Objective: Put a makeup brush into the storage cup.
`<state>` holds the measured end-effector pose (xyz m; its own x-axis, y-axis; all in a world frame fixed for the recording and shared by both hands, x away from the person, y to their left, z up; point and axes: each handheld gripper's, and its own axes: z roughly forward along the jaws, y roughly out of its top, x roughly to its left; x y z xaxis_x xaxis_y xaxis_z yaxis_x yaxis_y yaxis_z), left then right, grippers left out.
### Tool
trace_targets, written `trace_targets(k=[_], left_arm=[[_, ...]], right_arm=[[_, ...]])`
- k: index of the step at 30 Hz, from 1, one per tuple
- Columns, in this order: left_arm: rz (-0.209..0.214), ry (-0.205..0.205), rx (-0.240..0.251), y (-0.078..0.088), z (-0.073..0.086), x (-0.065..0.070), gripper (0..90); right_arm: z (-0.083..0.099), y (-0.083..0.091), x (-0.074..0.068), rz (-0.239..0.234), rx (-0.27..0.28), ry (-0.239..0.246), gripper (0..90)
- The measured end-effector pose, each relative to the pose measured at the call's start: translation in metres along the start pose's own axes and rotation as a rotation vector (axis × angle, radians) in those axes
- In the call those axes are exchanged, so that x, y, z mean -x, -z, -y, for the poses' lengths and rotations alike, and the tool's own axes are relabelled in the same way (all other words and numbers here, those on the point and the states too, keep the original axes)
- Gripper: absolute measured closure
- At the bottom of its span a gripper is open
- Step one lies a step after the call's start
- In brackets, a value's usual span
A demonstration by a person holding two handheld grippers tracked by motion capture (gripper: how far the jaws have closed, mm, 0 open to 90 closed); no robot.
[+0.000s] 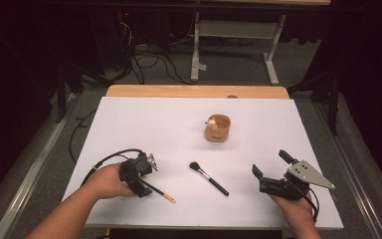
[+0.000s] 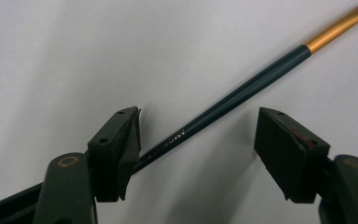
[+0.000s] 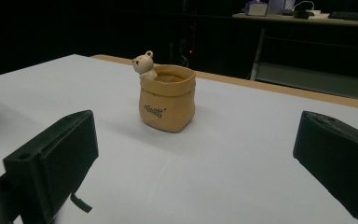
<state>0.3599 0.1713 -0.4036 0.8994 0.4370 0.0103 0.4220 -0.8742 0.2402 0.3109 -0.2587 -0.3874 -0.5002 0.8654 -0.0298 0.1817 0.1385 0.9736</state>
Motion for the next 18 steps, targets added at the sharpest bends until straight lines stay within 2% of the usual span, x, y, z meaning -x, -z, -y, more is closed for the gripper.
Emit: trace_targets(k=[8,18], left_arm=[[0.008,-0.001,-0.005,-0.0014,-0.0002,-0.0005,36.0],[0.014,0.003,0.007,0.0007,0.0014,-0.0033,49.1]], right_arm=[[0.0,0.0002,0.0,-0.001,0.001,-0.003,1.2],[-0.0001,0.0006,0.0001,0.001,0.001,-0.005,1.2]])
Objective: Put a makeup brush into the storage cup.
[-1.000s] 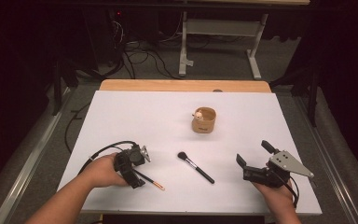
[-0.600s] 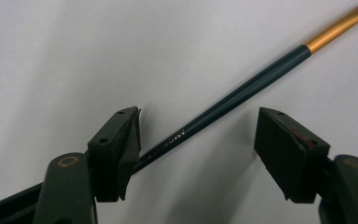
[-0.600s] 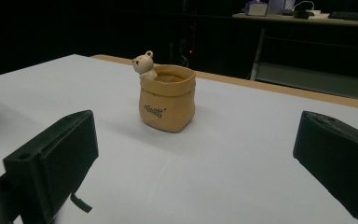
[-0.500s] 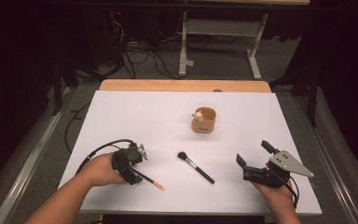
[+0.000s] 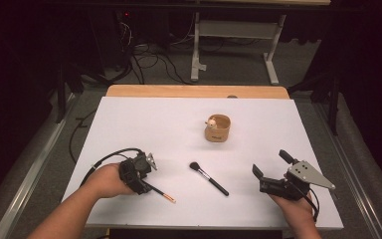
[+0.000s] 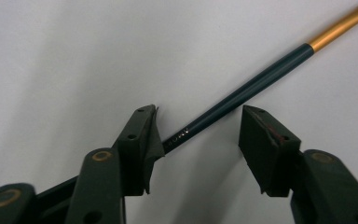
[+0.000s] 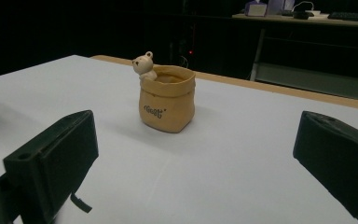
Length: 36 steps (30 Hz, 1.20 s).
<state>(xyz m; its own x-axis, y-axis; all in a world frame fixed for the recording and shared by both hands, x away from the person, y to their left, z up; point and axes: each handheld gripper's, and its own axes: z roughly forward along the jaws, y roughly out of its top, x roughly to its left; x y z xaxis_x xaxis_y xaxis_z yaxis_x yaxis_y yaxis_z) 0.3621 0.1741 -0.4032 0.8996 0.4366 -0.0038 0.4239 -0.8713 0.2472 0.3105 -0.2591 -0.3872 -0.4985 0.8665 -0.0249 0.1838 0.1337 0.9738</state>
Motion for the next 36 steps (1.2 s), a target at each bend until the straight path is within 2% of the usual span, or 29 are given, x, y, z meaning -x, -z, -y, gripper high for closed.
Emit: trace_targets(k=[7,29,33,36], left_arm=[[-0.001,-0.001,0.009,0.0009,0.0013,-0.0013,59.6],[0.012,-0.021,0.006,0.0014,0.0009,0.0018,76.2],[0.012,-0.017,-0.001,0.0013,-0.0002,0.0013,79.4],[0.009,-0.016,-0.026,0.0011,-0.0036,0.0021,81.8]], right_arm=[[0.0001,-0.0004,0.0,-0.002,0.0,0.003,1.2],[0.0004,-0.0009,-0.0003,-0.004,0.001,0.004,1.3],[0.0006,-0.001,-0.0003,-0.004,-0.001,0.003,1.4],[0.0007,-0.0012,-0.0004,-0.001,-0.003,0.004,1.4]])
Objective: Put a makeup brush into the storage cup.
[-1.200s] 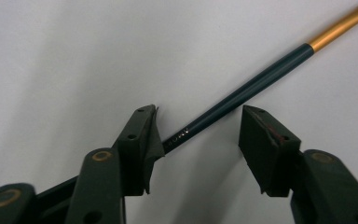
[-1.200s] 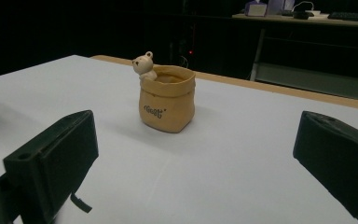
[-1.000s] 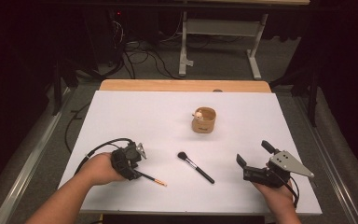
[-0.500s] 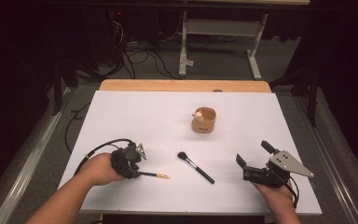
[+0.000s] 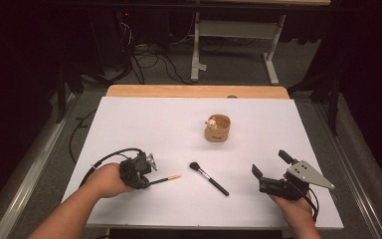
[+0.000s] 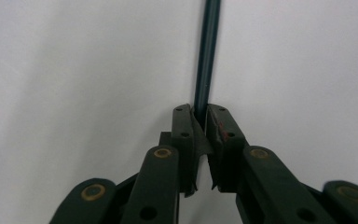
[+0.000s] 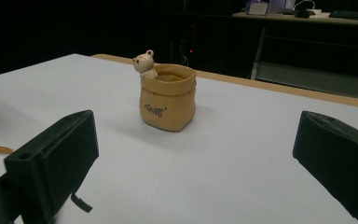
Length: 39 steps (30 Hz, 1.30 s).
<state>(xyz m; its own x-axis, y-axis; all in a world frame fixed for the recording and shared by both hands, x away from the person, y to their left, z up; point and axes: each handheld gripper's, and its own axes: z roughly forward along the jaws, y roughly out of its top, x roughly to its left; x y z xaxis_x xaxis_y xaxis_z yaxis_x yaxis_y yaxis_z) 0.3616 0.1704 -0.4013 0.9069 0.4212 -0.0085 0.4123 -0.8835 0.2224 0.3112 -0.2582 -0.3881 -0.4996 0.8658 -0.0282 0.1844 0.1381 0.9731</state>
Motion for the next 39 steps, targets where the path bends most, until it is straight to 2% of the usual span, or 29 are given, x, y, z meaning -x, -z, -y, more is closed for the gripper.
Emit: trace_targets(k=[4,8,16,33,39], left_arm=[[-0.001,-0.003,-0.045,-0.0002,-0.0062,0.0002,82.0],[0.011,0.018,-0.061,-0.0006,-0.0088,-0.0015,81.9],[0.031,0.055,-0.061,-0.001,-0.0093,-0.005,83.2],[0.021,0.06,-0.065,0.0,-0.0097,-0.0038,83.9],[0.004,0.061,-0.054,0.0025,-0.0085,-0.0032,84.0]], right_arm=[[0.0,-0.0004,-0.0001,-0.004,0.001,0.004,1.4],[-0.0001,-0.0001,-0.0001,-0.002,0.003,0.004,1.4],[-0.0002,-0.0001,-0.0001,-0.001,0.001,0.004,1.4],[-0.0002,0.0005,0.0011,-0.002,0.002,0.0,1.5],[-0.0002,0.0003,0.0009,-0.002,0.002,0.001,1.5]])
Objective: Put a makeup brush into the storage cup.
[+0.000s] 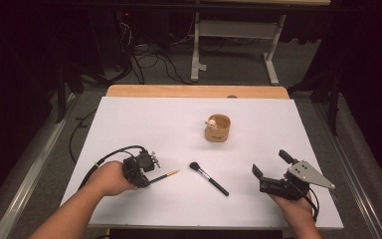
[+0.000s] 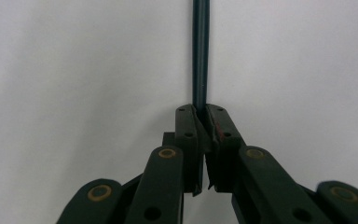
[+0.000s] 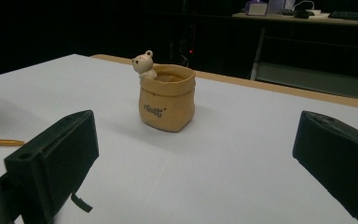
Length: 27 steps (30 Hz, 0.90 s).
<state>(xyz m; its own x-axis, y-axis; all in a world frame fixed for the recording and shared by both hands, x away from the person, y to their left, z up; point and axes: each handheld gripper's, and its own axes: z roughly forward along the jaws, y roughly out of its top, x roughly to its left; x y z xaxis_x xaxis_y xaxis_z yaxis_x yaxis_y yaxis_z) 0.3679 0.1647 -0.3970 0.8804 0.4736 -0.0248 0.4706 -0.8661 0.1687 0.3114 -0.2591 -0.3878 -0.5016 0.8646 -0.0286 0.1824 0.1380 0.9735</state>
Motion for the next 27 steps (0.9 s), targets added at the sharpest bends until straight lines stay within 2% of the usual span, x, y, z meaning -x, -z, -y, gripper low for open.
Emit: trace_targets(k=[13,19,27], left_arm=[[-0.021,0.046,0.041,0.011,0.007,-0.006,84.0],[-0.029,0.063,0.027,0.011,0.009,-0.008,84.0],[-0.037,0.101,0.036,0.012,0.012,-0.013,84.0]], right_arm=[[0.0,0.0,0.0,0.0,0.001,0.0,1.5],[0.0,0.0,0.0,0.0,0.002,0.002,1.5],[0.0,0.0,0.0,0.0,0.001,0.001,1.5]])
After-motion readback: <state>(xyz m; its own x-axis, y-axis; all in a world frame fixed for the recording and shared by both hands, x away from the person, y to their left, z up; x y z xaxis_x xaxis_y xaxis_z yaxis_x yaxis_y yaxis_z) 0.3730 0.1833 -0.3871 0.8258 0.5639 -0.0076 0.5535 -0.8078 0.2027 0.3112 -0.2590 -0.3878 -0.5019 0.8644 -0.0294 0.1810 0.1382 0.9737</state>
